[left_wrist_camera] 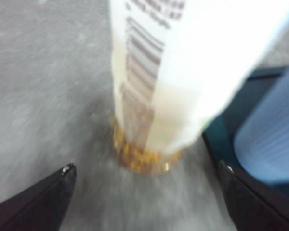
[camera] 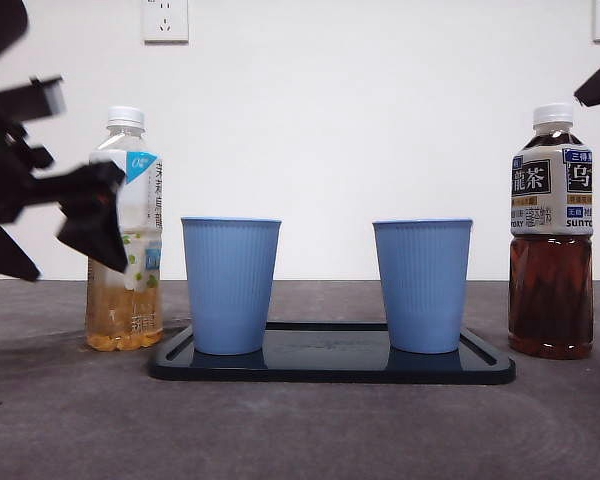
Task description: Pour the drink into the cup
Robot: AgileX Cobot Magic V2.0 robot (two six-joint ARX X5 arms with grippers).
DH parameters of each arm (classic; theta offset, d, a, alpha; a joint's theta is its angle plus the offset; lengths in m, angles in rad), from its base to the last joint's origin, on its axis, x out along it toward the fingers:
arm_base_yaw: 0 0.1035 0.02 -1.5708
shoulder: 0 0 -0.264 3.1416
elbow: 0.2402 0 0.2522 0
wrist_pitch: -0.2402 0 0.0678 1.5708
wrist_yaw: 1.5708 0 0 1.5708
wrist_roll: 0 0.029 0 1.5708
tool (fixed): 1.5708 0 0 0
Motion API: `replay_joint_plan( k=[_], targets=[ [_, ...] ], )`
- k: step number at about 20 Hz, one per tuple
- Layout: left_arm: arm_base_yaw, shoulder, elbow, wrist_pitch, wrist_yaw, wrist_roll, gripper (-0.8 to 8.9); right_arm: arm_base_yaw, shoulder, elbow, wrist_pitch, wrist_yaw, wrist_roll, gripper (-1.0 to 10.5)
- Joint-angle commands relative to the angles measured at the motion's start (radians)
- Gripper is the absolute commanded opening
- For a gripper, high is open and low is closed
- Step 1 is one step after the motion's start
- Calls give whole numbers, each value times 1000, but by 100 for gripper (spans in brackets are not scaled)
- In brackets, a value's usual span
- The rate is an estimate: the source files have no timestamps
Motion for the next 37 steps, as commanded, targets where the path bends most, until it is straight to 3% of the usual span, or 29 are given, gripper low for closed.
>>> replay_joint_plan(
  k=[1, 4, 8, 10, 13, 15, 19, 21, 22, 24, 25, 37],
  targets=[
    [-12, -108, 5, -100, -1, -6, 469, 7, 6, 13, 11, 57, -5, 471],
    [-24, -276, 5, -233, 30, -6, 466, 6, 5, 13, 11, 185, 2, 471],
    [-42, -486, 5, -404, 113, -10, 463, 6, 5, 13, 12, 419, 42, 471],
    [-44, -570, 5, -468, 147, -30, 463, 6, 5, 13, 12, 477, 43, 471],
    [-44, -671, 5, -522, 234, -57, 445, 5, 6, 13, 12, 431, 44, 471],
    [-44, -719, 5, -534, 298, -69, 374, 5, 5, 13, 11, 374, 45, 471],
    [-44, -763, 5, -566, 321, -84, 361, 5, 5, 13, 11, 334, 64, 471],
    [-44, -768, 5, -588, 322, -84, 246, 5, 5, 13, 11, 334, 68, 470],
    [-44, -768, 5, -597, 322, -84, 156, 5, 5, 13, 10, 333, 69, 411],
    [-44, -768, 5, -595, 322, -84, 3, 5, 5, 13, 10, 333, 68, 80],
    [-44, -768, 5, -592, 322, -84, 7, 5, 5, 13, 10, 333, 68, 3],
    [-44, -768, 5, -591, 322, -82, 7, 5, 3, 13, 11, 336, 67, 9]
  ],
)
